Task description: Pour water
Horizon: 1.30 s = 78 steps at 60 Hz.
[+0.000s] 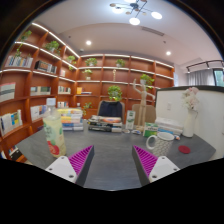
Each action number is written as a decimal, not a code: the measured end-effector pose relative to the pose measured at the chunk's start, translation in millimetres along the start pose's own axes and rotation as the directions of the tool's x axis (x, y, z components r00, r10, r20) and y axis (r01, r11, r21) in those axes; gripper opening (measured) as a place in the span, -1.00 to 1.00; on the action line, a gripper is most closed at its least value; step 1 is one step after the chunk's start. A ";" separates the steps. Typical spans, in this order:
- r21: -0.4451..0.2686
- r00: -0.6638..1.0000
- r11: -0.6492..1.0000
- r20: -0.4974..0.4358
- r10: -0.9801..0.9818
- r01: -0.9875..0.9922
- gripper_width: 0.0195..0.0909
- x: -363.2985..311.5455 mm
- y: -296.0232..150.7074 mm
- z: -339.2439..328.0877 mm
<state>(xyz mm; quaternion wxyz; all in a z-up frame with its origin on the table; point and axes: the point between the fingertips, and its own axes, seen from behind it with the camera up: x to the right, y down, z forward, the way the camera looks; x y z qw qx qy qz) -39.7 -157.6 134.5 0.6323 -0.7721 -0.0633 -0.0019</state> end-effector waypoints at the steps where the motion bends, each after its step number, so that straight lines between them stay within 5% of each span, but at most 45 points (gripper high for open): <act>1: 0.002 1.000 1.000 0.019 0.001 -0.001 0.61 -18.1 8.4 -0.5; 7: 0.010 0.989 1.000 0.147 0.022 -0.023 0.65 -117.0 41.1 2.7; 17: 0.030 0.964 0.999 0.266 0.021 -0.030 0.63 -200.6 32.3 11.0; 41: 0.083 0.962 0.984 0.238 0.131 -0.155 0.59 -251.1 -11.0 84.0; 45: 0.075 0.968 0.988 0.224 0.116 -0.136 0.42 -250.7 -5.6 93.2; 49: 0.073 0.978 0.992 0.190 0.087 -0.102 -0.19 -245.2 -1.1 99.3; 61: 0.095 0.976 0.989 0.196 0.094 -0.114 -0.49 -242.4 -4.3 103.2; 78: 0.015 0.956 0.975 0.200 0.213 -0.221 -0.49 -212.8 -4.5 102.4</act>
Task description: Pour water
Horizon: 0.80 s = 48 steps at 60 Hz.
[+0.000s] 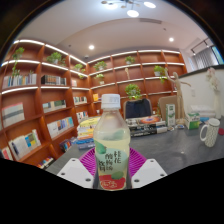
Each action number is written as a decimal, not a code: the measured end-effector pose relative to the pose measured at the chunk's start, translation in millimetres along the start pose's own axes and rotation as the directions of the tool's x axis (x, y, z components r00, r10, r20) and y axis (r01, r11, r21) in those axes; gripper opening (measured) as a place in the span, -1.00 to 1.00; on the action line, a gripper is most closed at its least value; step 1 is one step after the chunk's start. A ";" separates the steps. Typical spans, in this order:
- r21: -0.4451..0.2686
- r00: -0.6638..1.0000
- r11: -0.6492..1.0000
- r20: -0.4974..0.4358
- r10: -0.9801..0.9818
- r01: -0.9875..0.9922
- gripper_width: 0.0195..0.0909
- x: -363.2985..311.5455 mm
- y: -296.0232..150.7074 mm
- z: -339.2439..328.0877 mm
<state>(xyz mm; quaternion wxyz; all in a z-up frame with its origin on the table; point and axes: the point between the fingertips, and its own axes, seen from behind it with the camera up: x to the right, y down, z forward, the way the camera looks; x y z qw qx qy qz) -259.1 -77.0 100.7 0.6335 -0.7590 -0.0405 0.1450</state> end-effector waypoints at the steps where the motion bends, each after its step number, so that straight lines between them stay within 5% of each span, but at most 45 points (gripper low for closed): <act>1: -0.003 1.000 1.000 -0.004 0.029 -0.029 -0.49 5.9 -1.9 0.0; 15: 0.065 0.894 0.895 -0.049 0.446 -0.442 -0.49 115.9 -46.0 -3.4; 30: 0.228 0.450 0.418 0.110 0.886 -0.879 -0.49 221.7 -111.5 -24.6; 48: 0.162 -0.132 -0.195 0.334 0.933 -0.967 -0.49 275.0 -146.8 -32.1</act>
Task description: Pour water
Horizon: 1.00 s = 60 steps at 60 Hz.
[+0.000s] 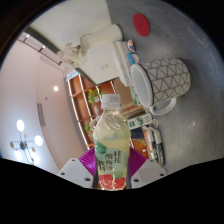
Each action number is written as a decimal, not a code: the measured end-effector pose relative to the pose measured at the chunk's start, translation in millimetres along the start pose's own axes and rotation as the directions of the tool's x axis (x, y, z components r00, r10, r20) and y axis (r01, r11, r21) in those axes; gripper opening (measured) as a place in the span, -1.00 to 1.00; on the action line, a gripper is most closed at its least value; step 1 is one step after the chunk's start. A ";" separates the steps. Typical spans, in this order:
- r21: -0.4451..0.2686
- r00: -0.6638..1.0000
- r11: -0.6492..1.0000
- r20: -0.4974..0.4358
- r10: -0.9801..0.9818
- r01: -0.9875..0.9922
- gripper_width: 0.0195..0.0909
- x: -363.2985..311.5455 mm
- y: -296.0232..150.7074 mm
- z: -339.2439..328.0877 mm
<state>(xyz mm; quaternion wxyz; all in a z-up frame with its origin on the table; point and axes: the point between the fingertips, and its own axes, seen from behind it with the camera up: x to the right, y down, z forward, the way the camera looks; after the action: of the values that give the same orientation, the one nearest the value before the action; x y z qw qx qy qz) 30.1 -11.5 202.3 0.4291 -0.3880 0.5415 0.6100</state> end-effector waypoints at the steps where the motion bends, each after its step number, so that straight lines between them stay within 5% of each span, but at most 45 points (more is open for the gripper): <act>1: 0.010 1.000 0.999 0.004 0.031 -0.031 -0.50 -0.7 -3.2 0.1; 11: 0.054 0.978 0.977 0.002 0.208 -0.208 -0.50 0.9 -24.2 -5.7; 24: 0.025 0.986 0.986 -0.023 0.166 -0.166 -0.49 8.2 -18.2 1.7; 36: -0.077 0.956 0.956 -0.052 -0.287 0.283 -0.43 -2.3 7.5 -1.0; 48: -0.088 0.404 0.407 -0.052 -0.913 0.909 -0.42 -57.5 -18.5 17.6; 60: -0.105 -0.320 -0.304 -0.218 -0.922 0.947 -0.43 -105.8 -98.3 23.7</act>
<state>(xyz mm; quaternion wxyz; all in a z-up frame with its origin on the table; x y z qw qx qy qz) 157.6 5.5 271.9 0.7048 -0.7015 0.0830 -0.0649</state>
